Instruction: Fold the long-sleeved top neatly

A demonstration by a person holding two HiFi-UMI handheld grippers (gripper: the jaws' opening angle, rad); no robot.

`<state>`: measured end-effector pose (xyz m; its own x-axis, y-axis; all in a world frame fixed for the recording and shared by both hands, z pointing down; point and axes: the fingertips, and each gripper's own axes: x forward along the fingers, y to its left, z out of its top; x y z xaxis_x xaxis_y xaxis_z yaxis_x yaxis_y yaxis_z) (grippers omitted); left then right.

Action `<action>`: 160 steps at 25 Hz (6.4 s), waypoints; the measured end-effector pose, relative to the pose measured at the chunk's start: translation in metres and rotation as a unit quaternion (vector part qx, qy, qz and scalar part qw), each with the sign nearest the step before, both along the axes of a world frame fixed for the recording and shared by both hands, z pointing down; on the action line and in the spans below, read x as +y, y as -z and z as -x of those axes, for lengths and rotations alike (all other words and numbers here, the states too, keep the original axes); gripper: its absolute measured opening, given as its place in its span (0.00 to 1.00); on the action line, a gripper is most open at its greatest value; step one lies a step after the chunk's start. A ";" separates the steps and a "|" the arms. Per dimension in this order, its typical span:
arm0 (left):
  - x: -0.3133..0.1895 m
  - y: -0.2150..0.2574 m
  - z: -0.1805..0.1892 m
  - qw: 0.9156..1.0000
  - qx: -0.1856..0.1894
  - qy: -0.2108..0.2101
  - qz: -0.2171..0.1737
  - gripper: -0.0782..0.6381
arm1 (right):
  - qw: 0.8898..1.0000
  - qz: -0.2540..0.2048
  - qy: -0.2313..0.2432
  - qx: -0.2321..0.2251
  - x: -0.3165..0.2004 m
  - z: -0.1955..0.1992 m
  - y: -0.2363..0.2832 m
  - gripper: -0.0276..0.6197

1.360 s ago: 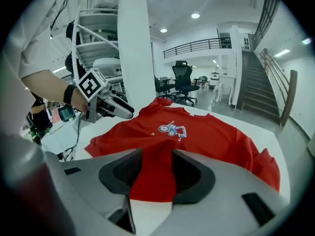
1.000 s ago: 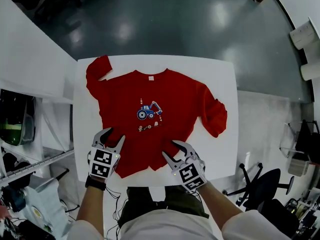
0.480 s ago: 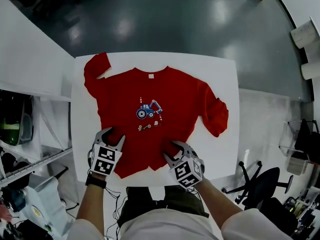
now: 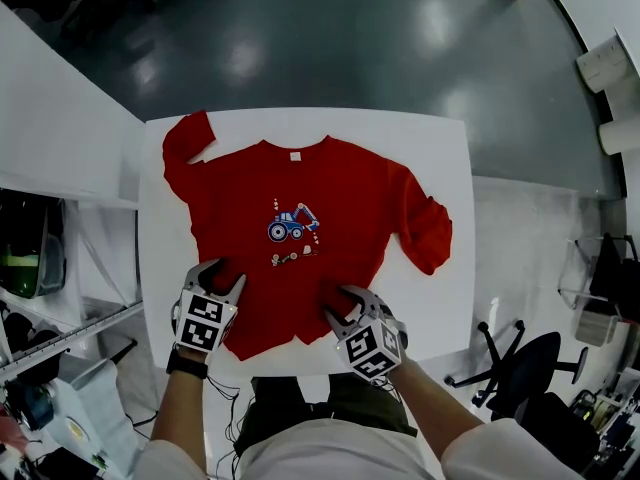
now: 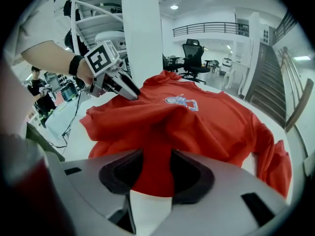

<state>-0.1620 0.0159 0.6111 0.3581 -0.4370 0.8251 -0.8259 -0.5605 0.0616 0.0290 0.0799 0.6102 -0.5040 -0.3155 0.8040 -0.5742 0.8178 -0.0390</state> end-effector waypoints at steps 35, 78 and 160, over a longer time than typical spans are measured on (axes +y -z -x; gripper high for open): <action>0.000 0.002 -0.002 1.000 -0.005 0.002 0.010 0.39 | 0.997 -0.018 0.068 0.022 0.026 -0.064 0.024 0.34; 0.000 0.001 0.000 1.000 0.005 -0.004 0.007 0.39 | 0.966 -0.038 0.243 0.083 0.110 -0.054 -0.002 0.35; 0.151 0.031 0.000 0.968 -0.068 -0.240 0.029 0.40 | 0.988 0.001 0.145 0.045 0.089 -0.073 0.032 0.35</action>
